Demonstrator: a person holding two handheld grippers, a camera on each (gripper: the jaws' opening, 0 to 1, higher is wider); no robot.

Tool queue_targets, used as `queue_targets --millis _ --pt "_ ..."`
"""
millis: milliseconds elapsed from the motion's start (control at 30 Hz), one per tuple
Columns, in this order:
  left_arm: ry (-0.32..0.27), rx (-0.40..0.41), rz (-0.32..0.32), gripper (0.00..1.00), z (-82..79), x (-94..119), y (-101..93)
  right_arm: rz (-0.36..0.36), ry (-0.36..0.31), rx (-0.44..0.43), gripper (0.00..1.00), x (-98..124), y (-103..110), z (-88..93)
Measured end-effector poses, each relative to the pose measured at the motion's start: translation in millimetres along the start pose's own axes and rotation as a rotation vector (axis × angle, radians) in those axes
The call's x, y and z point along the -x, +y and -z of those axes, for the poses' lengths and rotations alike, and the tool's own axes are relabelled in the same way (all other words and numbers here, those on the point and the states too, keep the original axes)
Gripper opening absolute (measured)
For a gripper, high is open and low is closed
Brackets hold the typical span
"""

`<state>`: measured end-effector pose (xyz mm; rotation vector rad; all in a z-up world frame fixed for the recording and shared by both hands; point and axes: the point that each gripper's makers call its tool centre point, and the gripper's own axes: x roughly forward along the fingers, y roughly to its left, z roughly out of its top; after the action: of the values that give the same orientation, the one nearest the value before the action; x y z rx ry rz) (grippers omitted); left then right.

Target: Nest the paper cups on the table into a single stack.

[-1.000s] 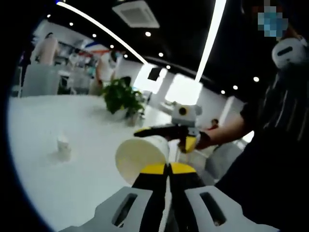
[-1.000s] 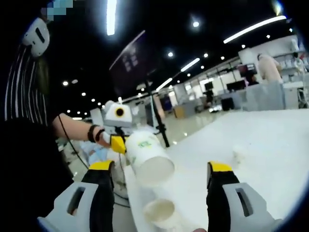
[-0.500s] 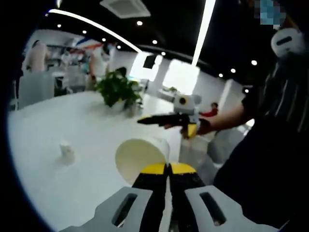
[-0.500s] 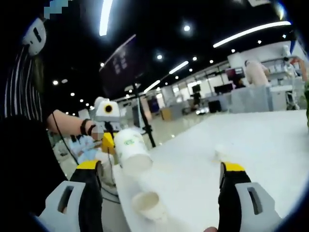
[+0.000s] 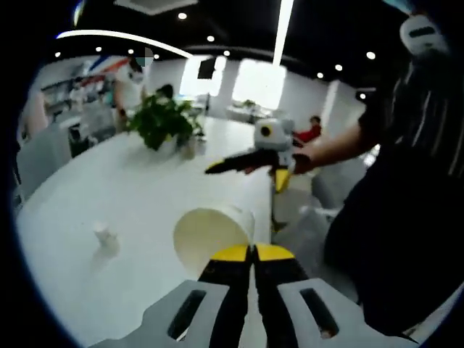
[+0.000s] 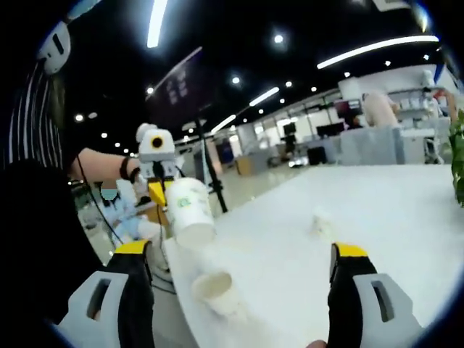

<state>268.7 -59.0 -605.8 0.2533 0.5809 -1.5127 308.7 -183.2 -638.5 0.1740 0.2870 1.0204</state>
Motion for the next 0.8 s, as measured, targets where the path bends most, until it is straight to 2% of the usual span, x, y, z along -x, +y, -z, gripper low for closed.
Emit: queue_targets --millis 167,200,333,467,533,567,600,667,800 --pt "0.061 -0.139 0.017 0.0 -10.3 -3.5 -9.2 0.012 -0.007 -0.007 1.0 4.5 0.7 4.1" --pt "0.103 -0.171 0.013 0.0 -8.5 -4.0 -9.2 0.011 -0.01 -0.011 1.0 5.7 0.6 5.5" --pt "0.199 -0.265 0.025 0.0 -2.9 -5.9 -9.7 0.022 -0.003 -0.01 1.0 9.0 -1.6 11.0" --pt "0.25 -0.341 0.038 0.0 -3.3 -6.7 -9.9 0.035 0.001 -0.004 1.0 12.6 -5.8 11.8" --pt "0.256 -0.323 0.038 0.0 -3.1 -9.3 -8.9 0.044 -0.006 0.002 1.0 15.2 -7.3 9.2" --pt "0.259 -0.242 0.037 0.0 -1.6 -10.3 -9.3 0.051 -0.005 0.007 1.0 16.6 -9.8 9.4" --pt "0.268 -0.228 0.041 0.0 -0.1 -11.0 -9.1 0.056 -0.005 0.012 1.0 17.7 -11.3 9.2" --pt "0.311 -0.274 0.032 0.0 7.1 -13.7 -4.6 0.085 0.004 0.042 1.0 20.9 -16.6 8.6" --pt "0.362 -0.282 0.035 0.0 18.4 -19.6 -3.3 0.105 0.001 0.056 1.0 25.4 -22.0 7.6"
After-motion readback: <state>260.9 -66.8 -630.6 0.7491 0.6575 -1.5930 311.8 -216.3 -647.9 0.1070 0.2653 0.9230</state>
